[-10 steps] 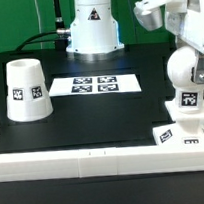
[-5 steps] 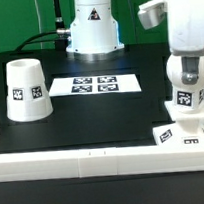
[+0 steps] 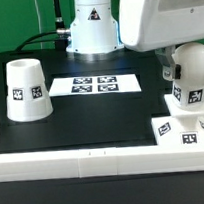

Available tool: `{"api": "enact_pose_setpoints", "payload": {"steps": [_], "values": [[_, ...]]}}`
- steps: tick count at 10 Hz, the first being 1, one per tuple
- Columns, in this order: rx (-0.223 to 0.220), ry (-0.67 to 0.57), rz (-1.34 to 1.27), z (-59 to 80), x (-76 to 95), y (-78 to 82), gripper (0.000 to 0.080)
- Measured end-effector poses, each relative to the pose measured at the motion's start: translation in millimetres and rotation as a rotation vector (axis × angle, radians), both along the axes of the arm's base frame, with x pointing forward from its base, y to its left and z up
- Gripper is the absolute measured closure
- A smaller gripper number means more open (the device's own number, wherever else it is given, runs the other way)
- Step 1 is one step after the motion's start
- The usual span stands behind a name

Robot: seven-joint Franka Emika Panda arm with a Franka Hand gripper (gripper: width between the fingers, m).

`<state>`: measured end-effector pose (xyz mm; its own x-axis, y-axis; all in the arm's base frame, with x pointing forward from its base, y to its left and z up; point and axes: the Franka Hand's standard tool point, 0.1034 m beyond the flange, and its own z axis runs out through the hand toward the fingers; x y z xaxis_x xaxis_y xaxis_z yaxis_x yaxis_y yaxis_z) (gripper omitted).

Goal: Assemble lamp

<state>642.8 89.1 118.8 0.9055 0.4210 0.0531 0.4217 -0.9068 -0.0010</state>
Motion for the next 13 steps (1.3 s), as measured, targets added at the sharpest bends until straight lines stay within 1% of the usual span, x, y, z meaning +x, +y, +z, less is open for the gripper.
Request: {"api": "enact_pose_setpoints", "payload": {"steps": [1, 4, 6, 7, 8, 10, 13], "values": [[0.005, -0.001, -0.13, 0.5, 1.0, -2.3, 0.0222], [0.012, -0.006, -0.335, 2.5, 2.5, -7.5, 0.0221], [0.021, -0.019, -0.561, 1.9, -5.4, -12.1, 0.022], [0.028, -0.013, -0.65, 0.7, -6.8, -12.4, 0.022], [0.041, 0.002, -0.752, -2.0, -8.6, -11.7, 0.022], [0.062, 0.025, -0.945, -3.6, -10.6, -11.0, 0.022], [0.106, 0.073, -1.236, -6.1, -13.1, -7.8, 0.022]]}}
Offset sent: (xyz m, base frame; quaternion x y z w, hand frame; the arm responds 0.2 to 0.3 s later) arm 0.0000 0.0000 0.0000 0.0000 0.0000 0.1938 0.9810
